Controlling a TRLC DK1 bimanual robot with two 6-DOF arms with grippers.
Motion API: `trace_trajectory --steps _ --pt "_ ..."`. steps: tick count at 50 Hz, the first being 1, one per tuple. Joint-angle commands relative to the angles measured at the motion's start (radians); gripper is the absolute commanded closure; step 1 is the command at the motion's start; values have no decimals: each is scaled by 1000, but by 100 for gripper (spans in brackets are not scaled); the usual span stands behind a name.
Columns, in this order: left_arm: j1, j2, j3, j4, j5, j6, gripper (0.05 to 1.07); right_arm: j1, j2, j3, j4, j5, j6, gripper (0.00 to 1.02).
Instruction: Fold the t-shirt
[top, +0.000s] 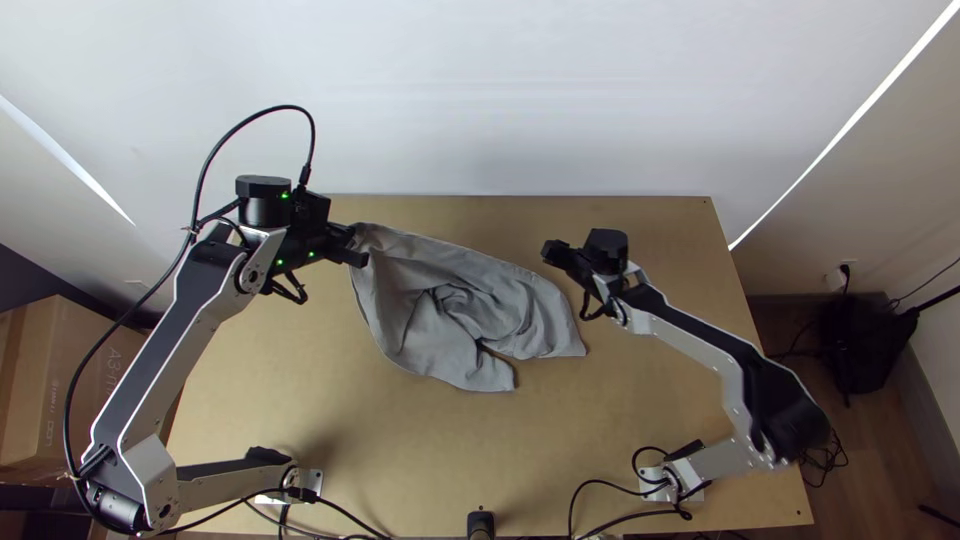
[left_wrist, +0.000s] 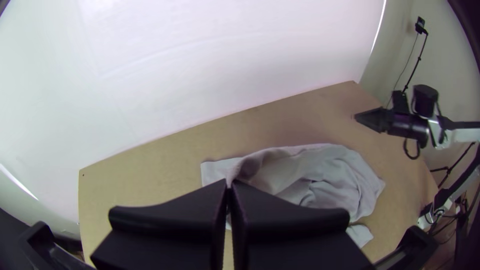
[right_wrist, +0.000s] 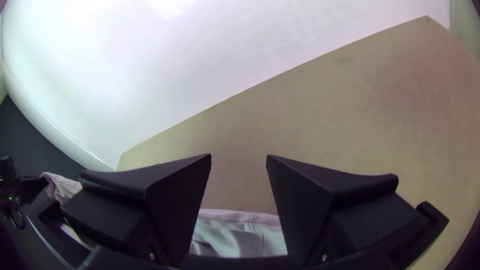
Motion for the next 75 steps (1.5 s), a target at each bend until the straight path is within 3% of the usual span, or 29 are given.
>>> trace_trajectory --steps 1,7,12,16,18,21,23,28,35,39,51,61,66,69,75 --pt "16 -29 -24 11 -6 -31 105 5 -156 -65 -105 4 60 49" --pt "16 -34 -41 19 -6 -54 105 40 -281 -146 -238 4 136 49" --pt "4 -42 -70 34 -6 -79 105 83 -379 -205 -344 -2 282 49" --pt "-8 -46 -90 54 -6 -103 105 158 -393 -218 -433 -2 299 48" --pt "-11 -46 -95 54 -6 -112 105 204 -392 -232 -452 -7 302 40" --pt "-14 -48 -104 54 -9 -125 105 273 -367 -260 -478 -71 314 15" --pt "-16 -48 -112 60 -11 -131 105 307 -343 -266 -484 -101 316 9" --pt "-28 -57 -136 71 -17 -140 105 375 -278 -251 -496 -117 351 10" --pt "-36 -66 -155 75 -23 -142 105 398 -191 -197 -499 -139 394 10" --pt "-36 -71 -155 77 -25 -140 105 398 -139 -171 -499 -145 397 16" --pt "-36 -85 -156 75 -32 -134 105 396 -36 -129 -476 -147 386 17" --pt "-33 -94 -167 72 -32 -132 105 384 12 -122 -373 -144 369 40" --pt "-30 -97 -170 72 -32 -131 105 368 21 -129 -306 -117 349 70" --pt "-25 -98 -170 72 -32 -129 105 361 25 -128 -297 -93 337 98" --pt "-16 -105 -170 72 -32 -122 105 332 30 -137 -297 -90 307 100"
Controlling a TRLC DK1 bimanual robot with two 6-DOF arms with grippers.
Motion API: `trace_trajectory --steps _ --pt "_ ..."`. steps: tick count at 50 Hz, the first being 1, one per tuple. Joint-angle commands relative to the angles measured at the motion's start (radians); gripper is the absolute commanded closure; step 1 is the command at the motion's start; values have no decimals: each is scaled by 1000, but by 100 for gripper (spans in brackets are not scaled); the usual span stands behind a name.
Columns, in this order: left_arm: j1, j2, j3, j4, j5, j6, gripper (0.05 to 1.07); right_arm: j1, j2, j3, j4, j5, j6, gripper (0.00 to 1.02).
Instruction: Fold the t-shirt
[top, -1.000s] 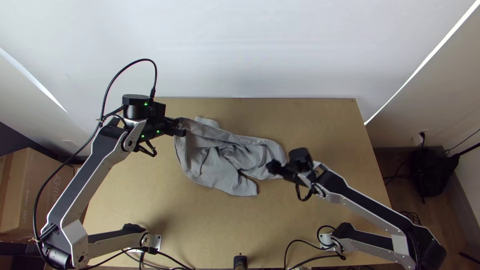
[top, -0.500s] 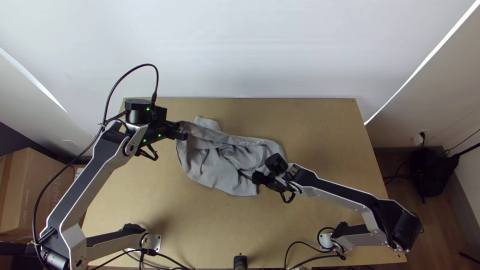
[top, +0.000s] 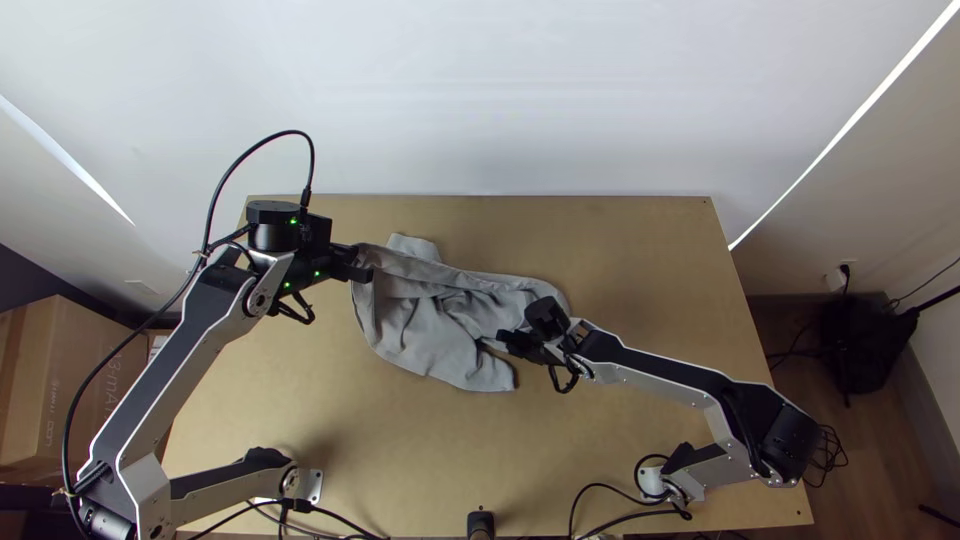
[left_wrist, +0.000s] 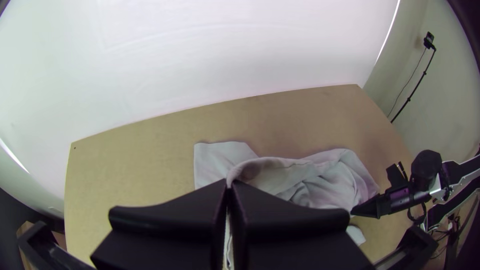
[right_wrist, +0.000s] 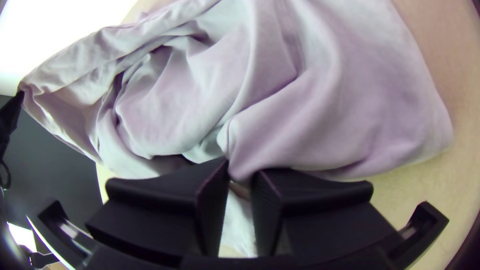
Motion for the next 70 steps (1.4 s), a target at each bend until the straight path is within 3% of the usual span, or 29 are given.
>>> trace_trajectory --steps 1,6,15,27,36,41,50,58,70 --pt "16 -31 -13 12 -10 -6 105 -30 22 -8 7 13 -29 100" --pt "45 -40 -3 12 -10 2 105 -91 -30 -22 -4 -16 -52 100" --pt "120 -55 30 14 -8 -4 105 -297 -142 -22 -53 -46 -77 100" --pt "206 -63 82 70 -8 -69 105 -455 -248 55 -111 -46 -439 100" --pt "258 -60 132 135 -11 -98 105 -550 -315 176 -108 -44 -597 100" --pt "261 -46 172 173 -86 -87 105 -613 -311 278 -110 -52 -664 100" --pt "265 -5 286 201 -109 -87 105 -680 -302 429 -99 -61 -709 100" --pt "251 23 398 248 -137 -96 105 -694 -302 551 -38 -78 -796 100" --pt "191 98 613 285 -191 -90 105 -691 -269 819 -30 -82 -824 100"
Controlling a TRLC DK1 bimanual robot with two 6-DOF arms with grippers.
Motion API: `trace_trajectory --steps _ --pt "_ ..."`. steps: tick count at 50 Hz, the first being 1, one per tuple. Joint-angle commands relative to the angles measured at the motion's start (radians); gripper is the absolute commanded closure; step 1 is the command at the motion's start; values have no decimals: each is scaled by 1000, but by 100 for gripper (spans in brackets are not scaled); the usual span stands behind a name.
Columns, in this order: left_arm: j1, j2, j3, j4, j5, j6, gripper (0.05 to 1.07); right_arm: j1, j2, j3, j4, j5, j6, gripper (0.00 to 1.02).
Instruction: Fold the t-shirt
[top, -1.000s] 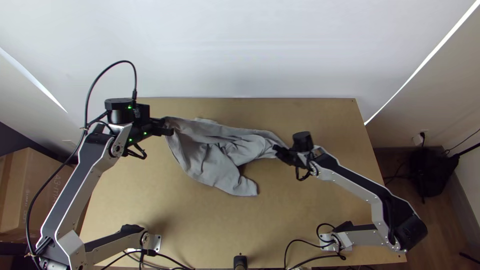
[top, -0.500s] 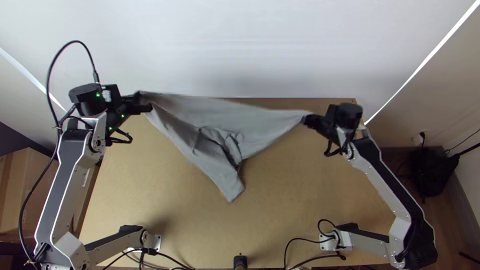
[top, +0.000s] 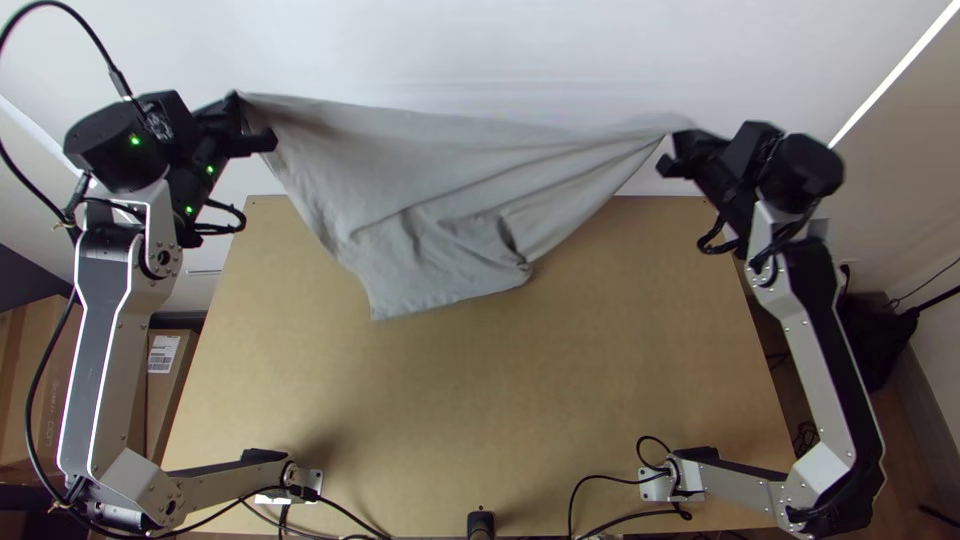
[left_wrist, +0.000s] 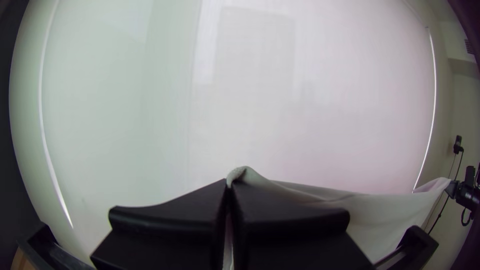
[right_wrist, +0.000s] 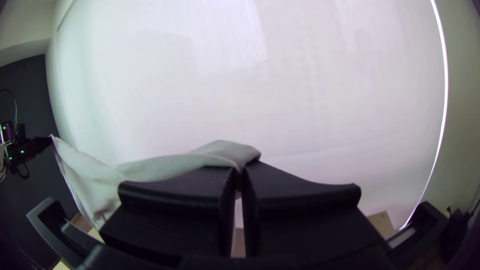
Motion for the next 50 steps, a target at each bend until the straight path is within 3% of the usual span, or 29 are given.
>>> trace_trajectory --steps 1,16,28,32,43,50 --pt "-6 30 119 34 -30 -15 105 -11 6 139 31 0 -20 100" --pt "-3 -82 193 85 -79 -7 105 45 -140 280 14 -1 -20 100" --pt "8 -303 137 79 -88 -1 105 154 -324 312 -142 0 -13 100" --pt "8 -390 107 77 -91 -1 105 144 -379 312 -176 -1 23 100" --pt "8 -607 16 67 -87 -22 105 122 -479 317 -274 -7 23 100" --pt "8 -685 -30 -16 -82 -24 105 127 -500 315 -343 -32 24 100"
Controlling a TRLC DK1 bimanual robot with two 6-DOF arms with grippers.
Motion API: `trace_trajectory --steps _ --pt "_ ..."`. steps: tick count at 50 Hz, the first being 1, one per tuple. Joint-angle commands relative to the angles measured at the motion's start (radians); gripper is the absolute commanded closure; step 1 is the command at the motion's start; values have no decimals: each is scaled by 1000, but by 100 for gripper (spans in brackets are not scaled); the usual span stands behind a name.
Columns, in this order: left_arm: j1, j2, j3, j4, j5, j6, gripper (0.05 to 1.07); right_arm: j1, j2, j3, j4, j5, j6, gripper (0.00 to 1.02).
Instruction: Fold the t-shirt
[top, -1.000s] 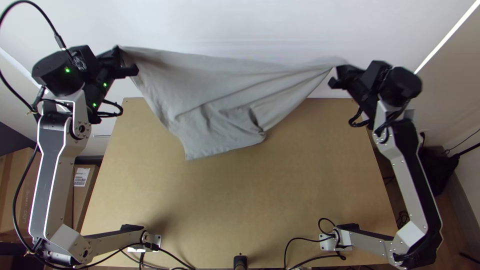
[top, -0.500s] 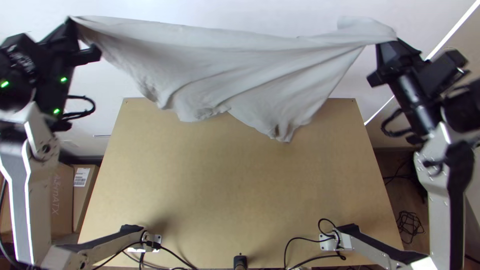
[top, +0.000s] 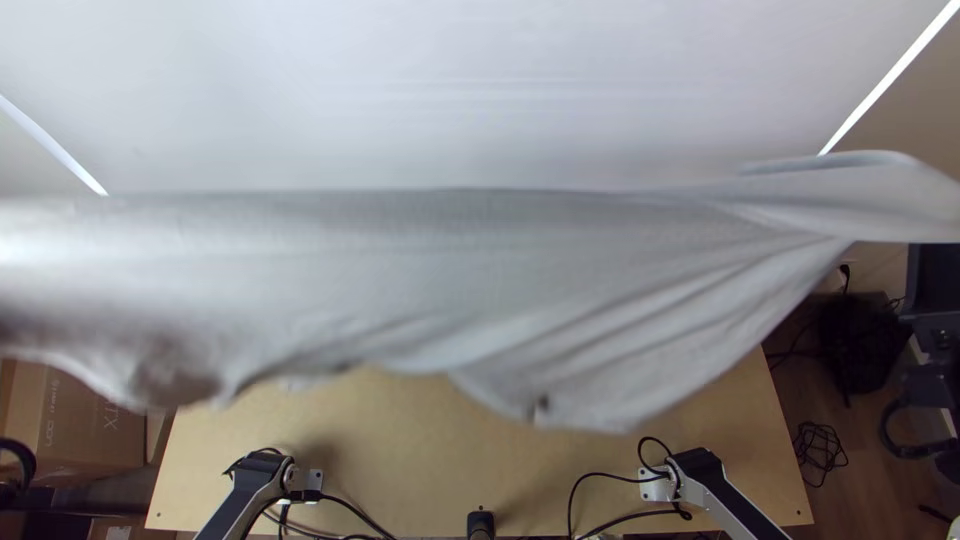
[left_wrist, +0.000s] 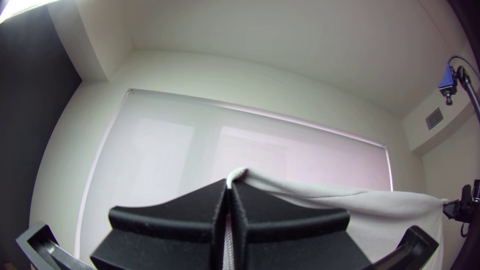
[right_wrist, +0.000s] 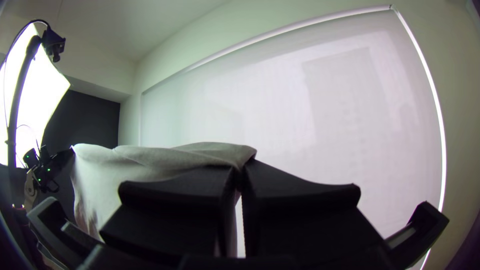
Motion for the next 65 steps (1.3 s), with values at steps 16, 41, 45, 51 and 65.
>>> trace_trajectory --steps 16,41,45,51,65 --pt "-13 -245 -550 -131 32 -93 105 82 -104 -435 -75 9 42 100" --pt "-18 -43 -1099 202 130 -115 105 62 87 -1102 401 9 86 100" --pt "-7 81 -1102 302 135 -115 105 36 207 -1101 487 9 86 100" --pt "31 285 -1066 438 156 -115 105 10 391 -1067 608 9 86 100" --pt "56 712 -877 607 170 -110 105 -34 810 -809 732 9 86 100"
